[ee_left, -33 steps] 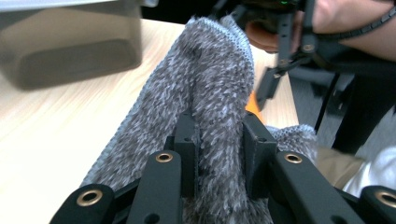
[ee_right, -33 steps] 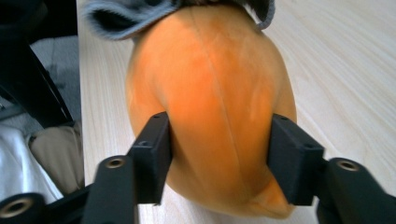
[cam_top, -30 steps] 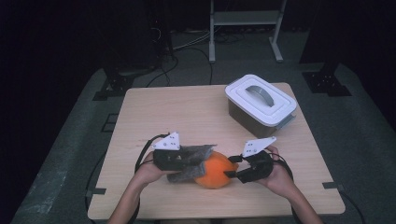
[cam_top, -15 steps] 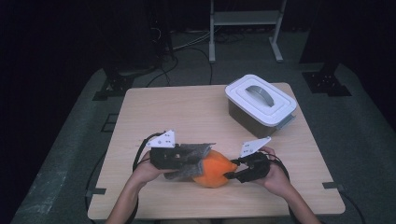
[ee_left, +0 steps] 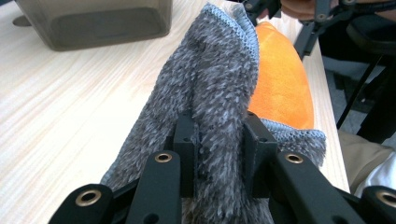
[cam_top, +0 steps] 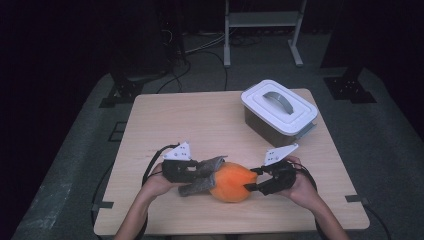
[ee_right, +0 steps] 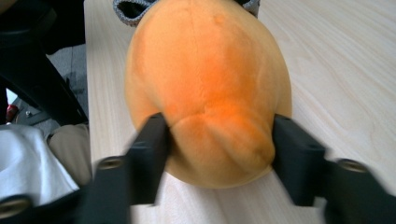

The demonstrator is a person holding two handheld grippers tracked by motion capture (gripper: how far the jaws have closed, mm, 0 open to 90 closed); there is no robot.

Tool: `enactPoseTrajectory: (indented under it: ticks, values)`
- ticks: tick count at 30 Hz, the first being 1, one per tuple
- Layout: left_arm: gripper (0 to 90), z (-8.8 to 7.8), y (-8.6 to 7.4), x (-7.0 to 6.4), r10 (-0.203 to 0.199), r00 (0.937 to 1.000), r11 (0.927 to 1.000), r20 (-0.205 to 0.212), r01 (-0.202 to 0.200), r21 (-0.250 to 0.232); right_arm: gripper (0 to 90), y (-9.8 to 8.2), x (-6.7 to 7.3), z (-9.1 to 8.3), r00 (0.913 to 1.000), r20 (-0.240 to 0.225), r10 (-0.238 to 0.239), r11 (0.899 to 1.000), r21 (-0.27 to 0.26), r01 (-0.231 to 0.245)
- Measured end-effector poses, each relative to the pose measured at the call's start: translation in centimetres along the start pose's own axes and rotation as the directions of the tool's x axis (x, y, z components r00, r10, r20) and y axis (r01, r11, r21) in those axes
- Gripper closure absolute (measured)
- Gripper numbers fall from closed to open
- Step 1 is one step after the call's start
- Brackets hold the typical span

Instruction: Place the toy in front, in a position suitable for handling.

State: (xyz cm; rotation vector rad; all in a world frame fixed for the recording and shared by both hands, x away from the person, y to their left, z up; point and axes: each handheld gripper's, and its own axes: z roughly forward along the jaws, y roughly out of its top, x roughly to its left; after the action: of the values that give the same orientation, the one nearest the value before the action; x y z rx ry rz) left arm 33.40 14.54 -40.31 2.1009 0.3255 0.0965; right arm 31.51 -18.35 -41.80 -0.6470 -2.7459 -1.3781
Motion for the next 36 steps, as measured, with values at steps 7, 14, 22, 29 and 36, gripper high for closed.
enactPoseTrajectory:
  ticks: [7, 14, 22, 29, 36]
  values:
    - [71.5, -0.1, 0.8, -0.6, 0.006, 0.9991, 0.9980, 0.041, -0.003, -0.063, 34.1, -1.1, -0.7, 0.7, 0.9986, -0.040, 0.035, 0.999, -0.016, -0.035]
    - [71.3, 0.2, 3.0, -2.7, 0.086, 0.9919, 0.9922, 0.093, -0.077, -0.098, 51.0, 1.1, 1.0, -0.7, 0.9998, -0.001, -0.021, 0.999, -0.048, 0.021]
    - [71.5, 1.0, 0.6, -0.9, 0.025, 0.9991, 0.9997, 0.035, -0.025, 0.001, 41.6, 0.5, 0.5, -1.1, 0.9998, 0.012, -0.017, 0.997, -0.071, 0.018]
    - [71.4, 0.6, 0.2, -0.2, 0.008, 0.9997, 1.0000, 0.024, -0.008, -0.001, 26.6, -1.3, -1.3, -0.7, 0.9994, 0.024, 0.025, 0.999, -0.035, -0.024]
    - [71.4, 0.5, 1.1, -1.0, 0.033, 0.9991, 0.9994, 0.025, -0.033, -0.013, 52.8, -1.1, -1.0, 0.2, 0.9995, -0.027, 0.017, 1.000, -0.007, -0.018]
